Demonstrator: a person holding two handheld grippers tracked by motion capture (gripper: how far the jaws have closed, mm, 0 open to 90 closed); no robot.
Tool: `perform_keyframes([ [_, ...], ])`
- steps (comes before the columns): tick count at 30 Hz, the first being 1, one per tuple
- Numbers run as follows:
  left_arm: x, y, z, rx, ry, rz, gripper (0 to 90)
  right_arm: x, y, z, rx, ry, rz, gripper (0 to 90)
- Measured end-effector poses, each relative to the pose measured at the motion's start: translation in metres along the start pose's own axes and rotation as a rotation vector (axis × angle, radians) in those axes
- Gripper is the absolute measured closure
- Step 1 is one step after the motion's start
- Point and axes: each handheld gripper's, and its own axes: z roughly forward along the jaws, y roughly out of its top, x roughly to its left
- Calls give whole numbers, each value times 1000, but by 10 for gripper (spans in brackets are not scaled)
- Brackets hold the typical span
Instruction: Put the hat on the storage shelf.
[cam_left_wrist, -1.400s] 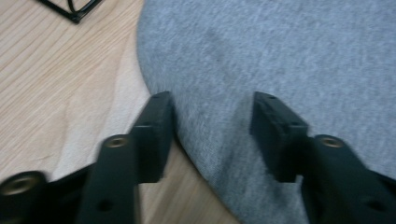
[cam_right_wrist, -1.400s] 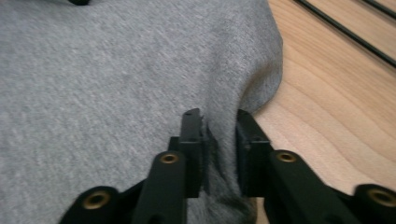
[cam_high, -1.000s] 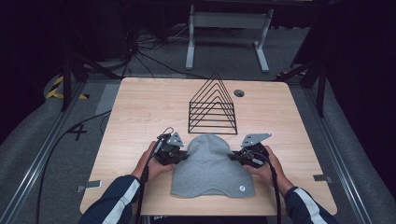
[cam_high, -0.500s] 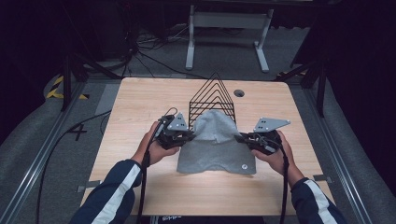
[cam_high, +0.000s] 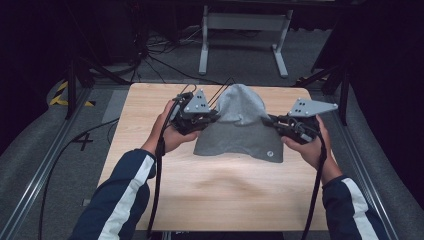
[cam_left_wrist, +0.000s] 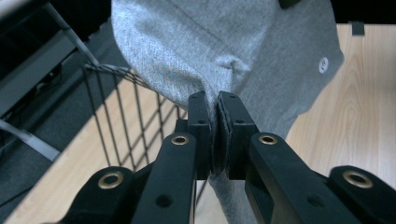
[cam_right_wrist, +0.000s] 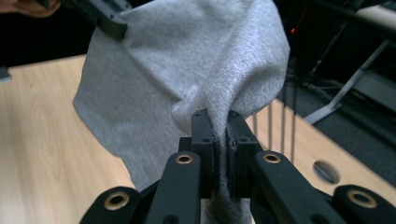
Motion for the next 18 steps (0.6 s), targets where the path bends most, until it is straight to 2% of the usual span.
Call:
perform_keyframes([
  [1,4,4,-3,-8,3,-7,845,-5,12,-3,-17,-12,-4,843],
  [3,13,15,-10,-26,19,-10,845,-11,25,-6,-30,-27,-9,842],
  [4,13,15,-10,-26,19,-10,845,-14,31,-6,-35,-33,-11,843],
  [5,17,20,-12,-32,26,-11,845,-14,31,-6,-35,-33,-11,843],
  [7,24,27,-15,-33,48,-6,846,-19,43,-7,-46,-47,-16,842],
  [10,33,34,-17,-46,66,-25,845,-29,60,-5,-64,-72,-21,843],
  [12,42,37,-18,-50,75,-36,846,-33,65,-2,-72,-77,-14,843],
  [15,48,39,-18,-50,94,-45,846,-39,69,3,-70,-88,-12,843],
  [18,58,45,-18,-65,114,-62,846,-48,81,12,-74,-113,-13,843],
])
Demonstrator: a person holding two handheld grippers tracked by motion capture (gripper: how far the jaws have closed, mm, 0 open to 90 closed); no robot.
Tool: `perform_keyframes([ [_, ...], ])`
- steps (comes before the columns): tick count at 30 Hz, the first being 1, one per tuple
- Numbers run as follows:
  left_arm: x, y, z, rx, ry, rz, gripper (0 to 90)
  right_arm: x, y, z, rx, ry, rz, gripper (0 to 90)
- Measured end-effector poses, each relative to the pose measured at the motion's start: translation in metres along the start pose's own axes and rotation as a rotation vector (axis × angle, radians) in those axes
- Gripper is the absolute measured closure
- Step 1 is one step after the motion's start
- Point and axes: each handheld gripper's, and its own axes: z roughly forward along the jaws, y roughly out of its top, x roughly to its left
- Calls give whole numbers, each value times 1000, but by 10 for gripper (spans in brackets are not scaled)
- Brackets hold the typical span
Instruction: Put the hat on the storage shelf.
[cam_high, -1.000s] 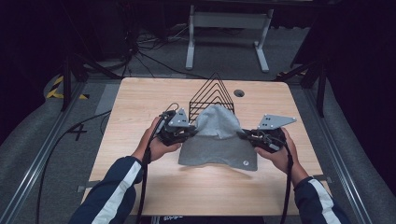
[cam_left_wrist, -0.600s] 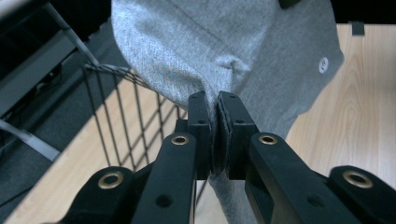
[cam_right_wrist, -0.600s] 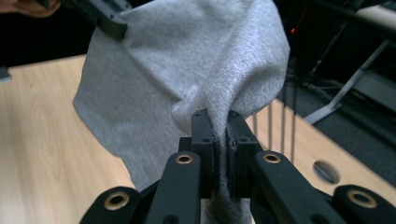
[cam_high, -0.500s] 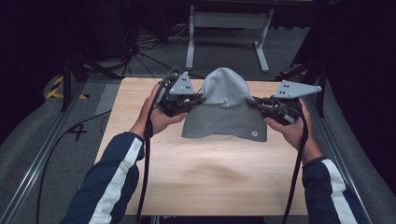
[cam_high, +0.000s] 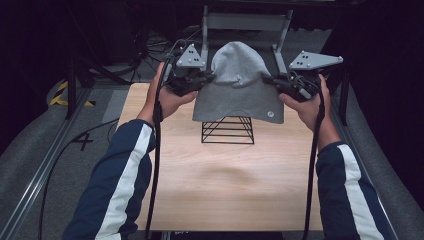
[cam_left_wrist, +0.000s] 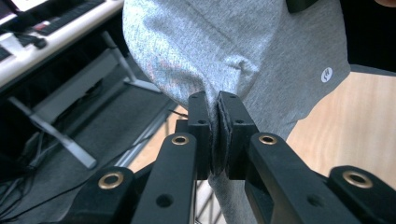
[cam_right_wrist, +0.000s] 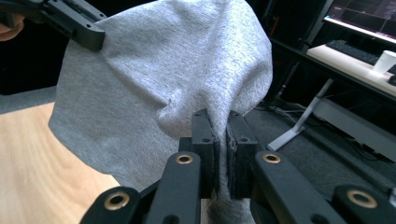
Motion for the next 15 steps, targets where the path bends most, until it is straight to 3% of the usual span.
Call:
perform_keyframes([
  [7,14,13,4,-8,37,-5,846,-9,14,10,-24,-31,7,843],
  [15,24,3,25,16,28,-54,846,-21,7,28,-8,-42,51,843],
])
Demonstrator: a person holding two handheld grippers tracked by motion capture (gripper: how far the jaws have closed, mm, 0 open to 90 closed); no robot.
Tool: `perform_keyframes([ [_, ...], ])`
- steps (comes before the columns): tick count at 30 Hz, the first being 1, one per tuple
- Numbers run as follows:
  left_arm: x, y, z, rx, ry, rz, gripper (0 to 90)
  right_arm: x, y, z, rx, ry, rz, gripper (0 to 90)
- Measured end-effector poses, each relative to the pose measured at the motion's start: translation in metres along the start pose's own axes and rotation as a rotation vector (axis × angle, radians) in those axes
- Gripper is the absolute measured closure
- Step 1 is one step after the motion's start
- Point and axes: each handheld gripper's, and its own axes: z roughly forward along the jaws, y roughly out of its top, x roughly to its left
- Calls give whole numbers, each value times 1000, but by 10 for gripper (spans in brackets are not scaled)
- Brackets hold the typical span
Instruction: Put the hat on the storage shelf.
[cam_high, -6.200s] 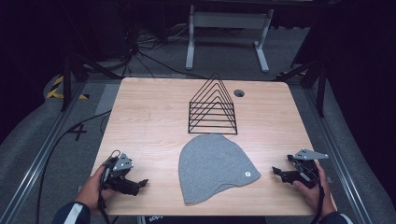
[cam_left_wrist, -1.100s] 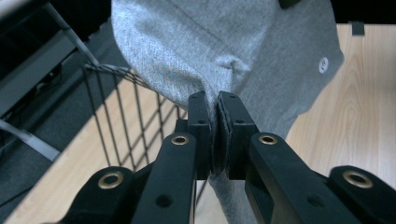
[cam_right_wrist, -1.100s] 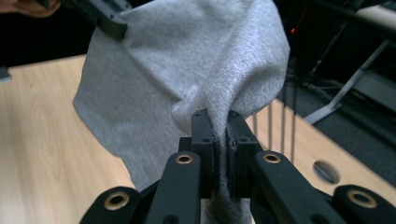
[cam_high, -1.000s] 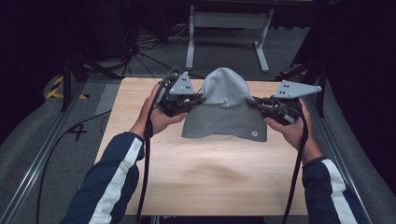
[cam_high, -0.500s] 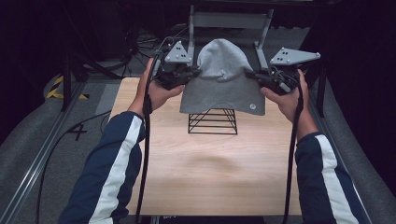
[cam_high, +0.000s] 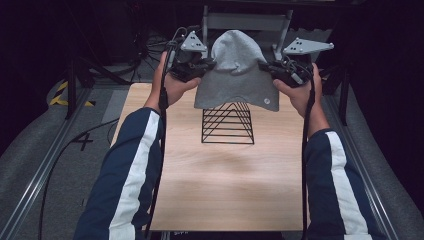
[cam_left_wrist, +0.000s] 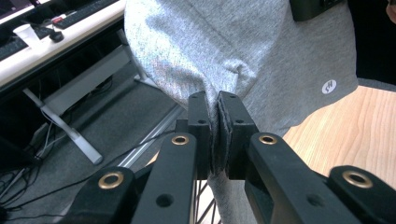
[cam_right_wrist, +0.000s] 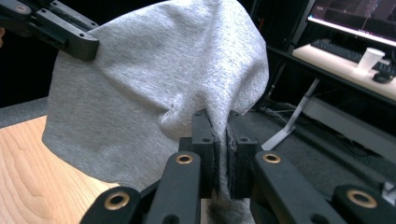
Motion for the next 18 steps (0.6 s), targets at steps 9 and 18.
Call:
perform_keyframes([
  [9,5,-11,12,15,-10,-29,846,-8,-15,11,23,3,25,843],
  [18,-2,-13,-4,-39,-49,-10,846,2,-21,-2,4,56,2,843],
])
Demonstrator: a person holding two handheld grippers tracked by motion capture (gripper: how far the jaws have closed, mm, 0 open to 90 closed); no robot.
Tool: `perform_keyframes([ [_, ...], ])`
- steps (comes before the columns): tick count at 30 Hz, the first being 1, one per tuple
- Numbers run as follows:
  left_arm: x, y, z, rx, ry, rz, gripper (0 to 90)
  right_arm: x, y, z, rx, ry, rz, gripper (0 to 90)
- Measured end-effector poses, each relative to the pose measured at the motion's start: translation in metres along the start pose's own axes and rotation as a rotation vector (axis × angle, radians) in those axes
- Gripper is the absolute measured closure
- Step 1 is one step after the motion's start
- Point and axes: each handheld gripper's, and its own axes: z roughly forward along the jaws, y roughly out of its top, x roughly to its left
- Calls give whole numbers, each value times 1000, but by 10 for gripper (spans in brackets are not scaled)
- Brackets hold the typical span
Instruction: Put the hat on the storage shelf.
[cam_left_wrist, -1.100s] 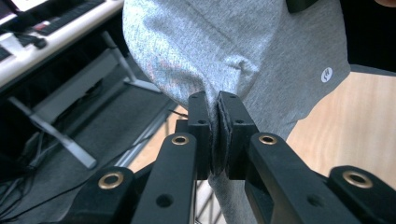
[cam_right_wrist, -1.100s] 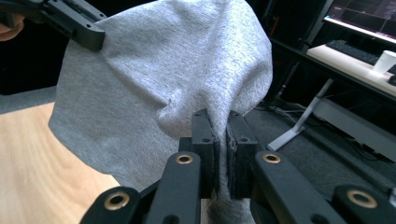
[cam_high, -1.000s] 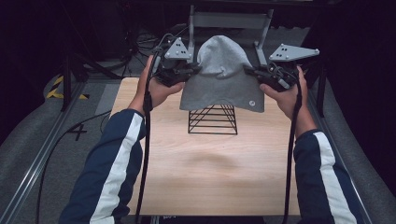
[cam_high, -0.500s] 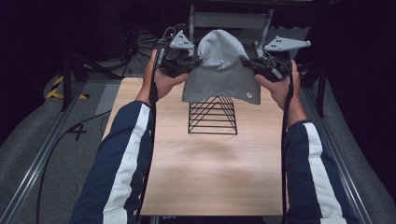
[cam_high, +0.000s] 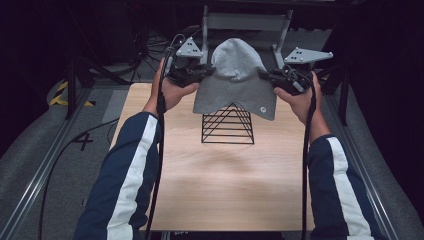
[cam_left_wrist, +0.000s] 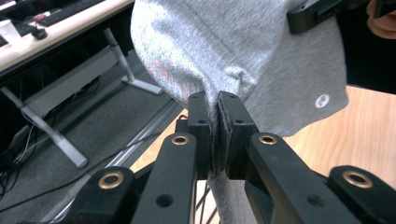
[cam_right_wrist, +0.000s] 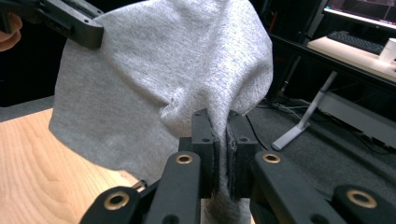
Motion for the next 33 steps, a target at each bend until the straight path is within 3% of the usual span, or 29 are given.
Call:
perform_keyframes([
  [7,-11,-4,-13,-23,-26,30,845,8,-2,-7,-11,15,-16,843],
  [11,-14,-12,-12,-10,-34,40,845,13,-7,-6,2,22,-31,843],
  [17,-12,-25,-6,-3,-50,19,845,14,-14,-1,17,23,-30,843],
  [22,-6,-27,-12,-37,-62,-16,845,8,-14,-5,-3,18,-11,843],
  [27,-12,-26,-24,-66,-84,3,845,11,-9,-14,-7,23,-29,842],
  [33,-17,-32,-26,-65,-95,0,845,17,-10,-20,-1,30,-45,842],
])
